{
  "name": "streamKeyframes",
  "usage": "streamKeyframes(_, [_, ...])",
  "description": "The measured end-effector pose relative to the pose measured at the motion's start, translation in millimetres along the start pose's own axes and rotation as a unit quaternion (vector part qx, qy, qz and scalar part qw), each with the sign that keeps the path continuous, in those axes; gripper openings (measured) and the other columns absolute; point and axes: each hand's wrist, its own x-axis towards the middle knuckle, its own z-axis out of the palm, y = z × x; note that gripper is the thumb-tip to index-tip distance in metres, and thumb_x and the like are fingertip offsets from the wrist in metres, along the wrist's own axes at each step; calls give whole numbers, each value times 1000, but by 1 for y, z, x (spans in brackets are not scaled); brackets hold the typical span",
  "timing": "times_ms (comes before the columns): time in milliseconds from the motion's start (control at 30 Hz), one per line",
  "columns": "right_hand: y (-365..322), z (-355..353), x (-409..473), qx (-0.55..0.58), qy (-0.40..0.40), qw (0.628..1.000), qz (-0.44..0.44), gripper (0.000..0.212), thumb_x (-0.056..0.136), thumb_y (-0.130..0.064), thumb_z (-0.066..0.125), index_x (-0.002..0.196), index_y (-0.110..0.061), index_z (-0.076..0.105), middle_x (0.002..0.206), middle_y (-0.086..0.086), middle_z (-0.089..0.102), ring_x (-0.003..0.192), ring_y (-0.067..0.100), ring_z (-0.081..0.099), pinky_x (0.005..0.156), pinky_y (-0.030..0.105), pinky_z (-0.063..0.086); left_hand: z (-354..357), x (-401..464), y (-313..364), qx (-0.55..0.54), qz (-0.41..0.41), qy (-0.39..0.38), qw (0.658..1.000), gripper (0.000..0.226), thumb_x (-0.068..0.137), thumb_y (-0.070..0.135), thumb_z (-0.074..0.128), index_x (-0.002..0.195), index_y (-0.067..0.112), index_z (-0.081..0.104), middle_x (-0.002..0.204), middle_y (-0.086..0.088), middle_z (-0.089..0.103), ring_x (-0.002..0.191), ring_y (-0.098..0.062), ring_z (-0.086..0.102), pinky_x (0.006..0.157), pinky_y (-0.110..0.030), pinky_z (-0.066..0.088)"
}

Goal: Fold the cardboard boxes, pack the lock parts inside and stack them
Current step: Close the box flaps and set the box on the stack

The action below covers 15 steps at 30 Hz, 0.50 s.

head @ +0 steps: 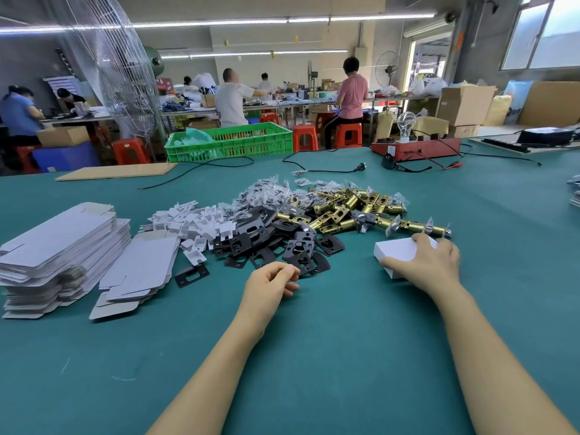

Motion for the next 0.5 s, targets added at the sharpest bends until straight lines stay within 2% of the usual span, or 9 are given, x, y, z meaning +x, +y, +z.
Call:
streamKeyframes(67, [0,1,2,-27,-2,1000,4,78,73,-65,64,133,-21,44,141,21,29,136,38,16,113,45,17,0,0,0,2,-1,-1,1000,28,97,15,54,78,18,73,78,6,70,68,-5,65,64,-17,51])
streamKeyframes(167, [-4,3,2,-59,-18,998,23,83,72,-71,60,135,-21,41,152,19,17,143,42,3,116,55,7,1,0,0,15,-3,-1,1000,26,97,18,54,79,19,73,79,6,70,67,-4,64,69,-21,51])
streamKeyframes(267, [-16,10,-5,-57,49,997,0,82,74,-69,62,134,-16,43,154,22,15,144,43,-1,114,59,3,1,0,1,32,0,-3,999,25,98,18,53,82,19,72,83,4,70,66,-2,63,66,-18,51])
streamKeyframes(333, [-30,17,-13,-23,105,992,-58,70,79,-57,66,128,-10,48,149,25,25,144,42,6,114,56,9,1,0,1,42,2,-4,999,24,98,18,53,84,17,72,85,2,70,65,0,63,64,-15,50])
streamKeyframes(400, [-47,27,-23,37,130,982,-134,56,85,-41,67,122,-2,52,136,26,38,134,41,28,109,47,28,2,-1,1,48,3,-5,999,24,98,18,53,85,16,72,85,1,70,64,1,61,63,-13,50])
streamKeyframes(433, [-55,33,-30,62,130,974,-173,47,87,-34,67,118,0,55,125,24,45,121,38,41,98,41,38,2,-1,1,50,4,-5,999,24,98,18,53,84,16,72,85,0,70,63,1,61,62,-13,50])
streamKeyframes(500, [-65,43,-40,84,101,961,-245,26,89,-24,64,103,-2,61,101,13,53,90,27,52,72,31,39,2,-2,2,54,7,-4,999,24,98,17,53,84,17,71,84,0,69,63,0,62,62,-13,50])
